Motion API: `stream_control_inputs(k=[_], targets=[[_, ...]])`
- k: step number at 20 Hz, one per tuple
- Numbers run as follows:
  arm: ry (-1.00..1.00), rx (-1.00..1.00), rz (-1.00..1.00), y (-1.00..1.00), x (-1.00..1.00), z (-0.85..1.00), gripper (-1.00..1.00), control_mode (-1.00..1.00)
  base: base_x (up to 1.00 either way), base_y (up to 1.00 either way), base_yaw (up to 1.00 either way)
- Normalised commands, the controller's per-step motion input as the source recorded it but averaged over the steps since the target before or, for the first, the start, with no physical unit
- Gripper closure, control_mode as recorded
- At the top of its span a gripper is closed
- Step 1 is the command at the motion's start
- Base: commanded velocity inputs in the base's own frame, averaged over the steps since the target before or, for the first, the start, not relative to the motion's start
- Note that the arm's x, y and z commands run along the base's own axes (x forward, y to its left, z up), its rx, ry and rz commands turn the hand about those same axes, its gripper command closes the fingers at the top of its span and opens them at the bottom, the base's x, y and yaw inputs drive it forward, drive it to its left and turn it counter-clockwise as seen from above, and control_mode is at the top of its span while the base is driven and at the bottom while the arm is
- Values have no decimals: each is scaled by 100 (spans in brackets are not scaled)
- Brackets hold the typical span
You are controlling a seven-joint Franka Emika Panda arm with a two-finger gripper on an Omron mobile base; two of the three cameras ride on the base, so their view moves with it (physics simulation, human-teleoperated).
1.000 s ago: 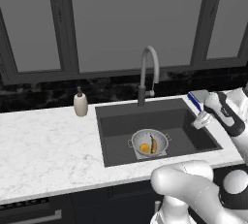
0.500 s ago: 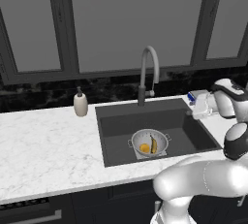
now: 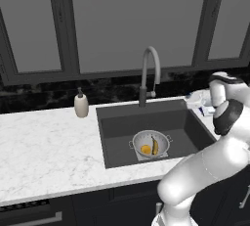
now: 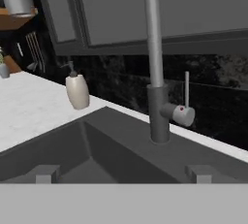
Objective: Put the colander in the sink, put the mango, banana in the colander, and turn on the sink faucet and pour water over the colander.
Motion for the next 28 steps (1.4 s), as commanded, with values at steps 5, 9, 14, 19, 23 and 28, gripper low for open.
stream_control_inputs(k=[5, 9, 14, 19, 23, 28], targets=[[-2, 7, 0, 21, 47, 0, -100, -100, 0, 0, 0], [0, 9, 0, 25, 45, 9, -100, -100, 0, 0, 0], [-1, 4, 0, 21, 39, 2, -100, -100, 0, 0, 0], [-9, 0, 0, 23, 24, 0, -100, -100, 0, 0, 0], [-8, 0, 0, 13, 17, 0, -100, -100, 0, 0, 0], [-12, 0, 0, 10, 17, 0, -100, -100, 0, 0, 0]])
